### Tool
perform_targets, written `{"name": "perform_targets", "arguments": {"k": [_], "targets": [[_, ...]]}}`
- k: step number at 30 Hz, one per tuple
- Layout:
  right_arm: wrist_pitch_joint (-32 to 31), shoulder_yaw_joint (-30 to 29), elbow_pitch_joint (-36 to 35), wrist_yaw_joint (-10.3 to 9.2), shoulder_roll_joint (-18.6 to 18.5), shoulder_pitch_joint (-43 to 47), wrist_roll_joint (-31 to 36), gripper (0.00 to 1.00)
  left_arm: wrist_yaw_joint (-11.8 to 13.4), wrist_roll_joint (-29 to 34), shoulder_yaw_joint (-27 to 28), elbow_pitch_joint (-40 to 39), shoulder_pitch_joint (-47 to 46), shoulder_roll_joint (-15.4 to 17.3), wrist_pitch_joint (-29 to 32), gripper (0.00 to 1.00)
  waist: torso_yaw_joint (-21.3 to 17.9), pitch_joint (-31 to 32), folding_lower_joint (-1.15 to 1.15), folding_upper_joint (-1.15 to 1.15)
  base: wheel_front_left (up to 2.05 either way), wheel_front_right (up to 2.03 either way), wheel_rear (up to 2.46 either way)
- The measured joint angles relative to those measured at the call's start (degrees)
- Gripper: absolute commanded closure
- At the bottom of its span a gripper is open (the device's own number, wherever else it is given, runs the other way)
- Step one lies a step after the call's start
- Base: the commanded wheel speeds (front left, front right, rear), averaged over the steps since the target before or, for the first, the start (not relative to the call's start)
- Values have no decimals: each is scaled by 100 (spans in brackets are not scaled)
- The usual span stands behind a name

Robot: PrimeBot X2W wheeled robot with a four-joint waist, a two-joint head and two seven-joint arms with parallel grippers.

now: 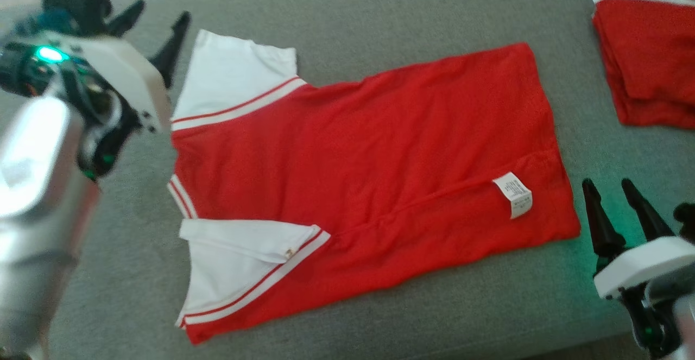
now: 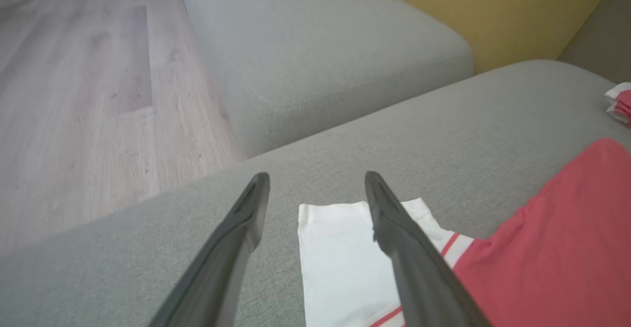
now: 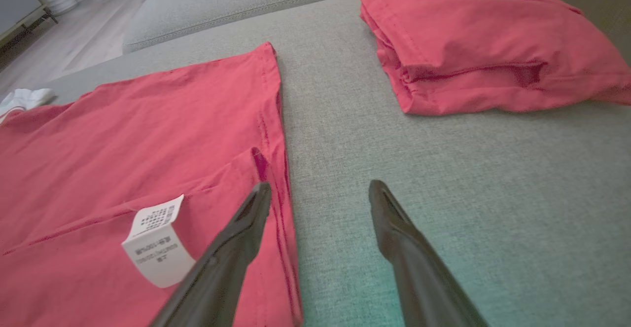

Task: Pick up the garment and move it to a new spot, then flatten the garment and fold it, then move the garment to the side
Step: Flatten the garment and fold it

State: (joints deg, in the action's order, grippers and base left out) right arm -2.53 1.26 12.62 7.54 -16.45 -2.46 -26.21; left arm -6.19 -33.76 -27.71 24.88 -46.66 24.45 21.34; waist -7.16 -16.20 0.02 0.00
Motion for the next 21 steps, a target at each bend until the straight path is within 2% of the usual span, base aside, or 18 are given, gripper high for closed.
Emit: {"name": "perform_targets", "arguments": {"k": [6, 21], "targets": [[53, 63, -78, 0, 20, -234, 8, 0, -96, -411, -207, 568, -589, 209, 846, 0, -272, -441, 0, 0, 0, 0, 0], [312, 359, 68, 0, 83, -667, -2, 0, -138, -612, -960, 1033, -1207, 731, 1195, 0, -649, -1137, -1, 0, 0, 0, 0]]}}
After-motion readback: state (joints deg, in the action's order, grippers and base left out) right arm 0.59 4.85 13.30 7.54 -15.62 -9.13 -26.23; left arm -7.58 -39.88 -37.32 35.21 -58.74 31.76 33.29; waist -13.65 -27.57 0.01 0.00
